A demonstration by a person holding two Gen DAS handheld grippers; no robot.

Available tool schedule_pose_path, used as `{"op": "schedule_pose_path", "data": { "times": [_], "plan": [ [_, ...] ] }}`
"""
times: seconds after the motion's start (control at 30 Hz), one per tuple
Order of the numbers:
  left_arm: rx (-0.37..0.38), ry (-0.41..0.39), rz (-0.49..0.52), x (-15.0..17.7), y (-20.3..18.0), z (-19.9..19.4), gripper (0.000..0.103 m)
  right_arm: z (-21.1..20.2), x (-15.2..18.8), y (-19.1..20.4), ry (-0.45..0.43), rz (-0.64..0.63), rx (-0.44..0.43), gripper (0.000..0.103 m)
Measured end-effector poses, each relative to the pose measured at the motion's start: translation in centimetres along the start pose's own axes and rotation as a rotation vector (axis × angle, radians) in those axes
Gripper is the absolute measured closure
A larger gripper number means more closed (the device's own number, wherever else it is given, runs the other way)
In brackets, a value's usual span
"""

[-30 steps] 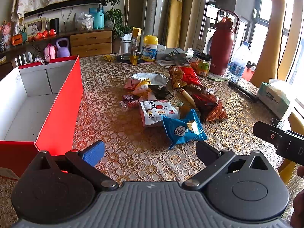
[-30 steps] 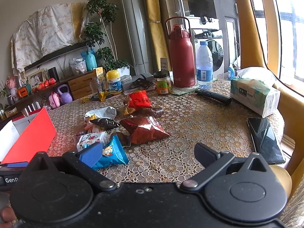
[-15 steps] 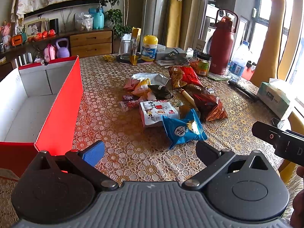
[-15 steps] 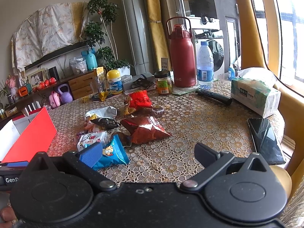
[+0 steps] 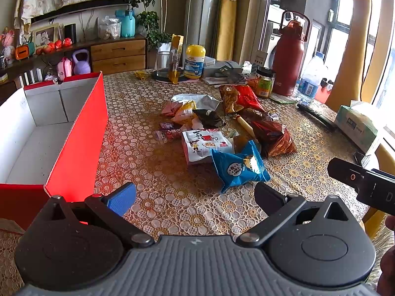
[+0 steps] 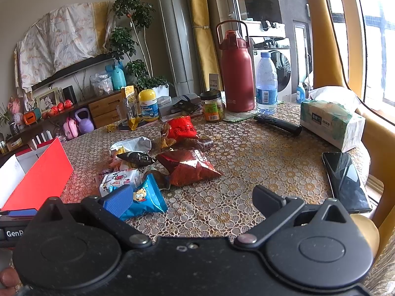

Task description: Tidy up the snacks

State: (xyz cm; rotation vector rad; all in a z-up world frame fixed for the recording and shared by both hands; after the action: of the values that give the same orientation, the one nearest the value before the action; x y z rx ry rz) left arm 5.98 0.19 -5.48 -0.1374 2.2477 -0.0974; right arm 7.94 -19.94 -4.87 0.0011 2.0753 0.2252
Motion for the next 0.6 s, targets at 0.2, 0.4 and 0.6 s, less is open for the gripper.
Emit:
{"op": "schedule_pose_path", "data": {
  "times": [0.2,0.4,0.6],
  "plan": [
    [-0.003,0.001,0.007,0.0,0.1,0.1,0.0,0.0,0.0,0.0,0.0,0.001,0.001,0.0],
    [-0.014,-0.004,0.031,-0.2,-0.2,0.5,0.0,0.2,0.0,-0.2,-0.009,-0.002,0.015,0.0],
    [-0.011,-0.009,0.058,-0.6,-0.7,1.2,0.0,0.4,0.0,-0.6,-0.022,-0.01,0.033,0.0]
  ]
}}
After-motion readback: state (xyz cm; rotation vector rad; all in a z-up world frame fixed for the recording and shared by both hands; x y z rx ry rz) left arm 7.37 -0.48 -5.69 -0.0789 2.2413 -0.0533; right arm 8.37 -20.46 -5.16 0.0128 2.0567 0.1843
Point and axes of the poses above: each gripper's, at about its wrist camera, not at the fingertips, and z roughly the way its jaws point, y to its left, x to its underside, the point moved 7 cm from there along z, roughly the way its jaws point, and after that the axes turned 2 degrees about x, right-handed, at the moved point
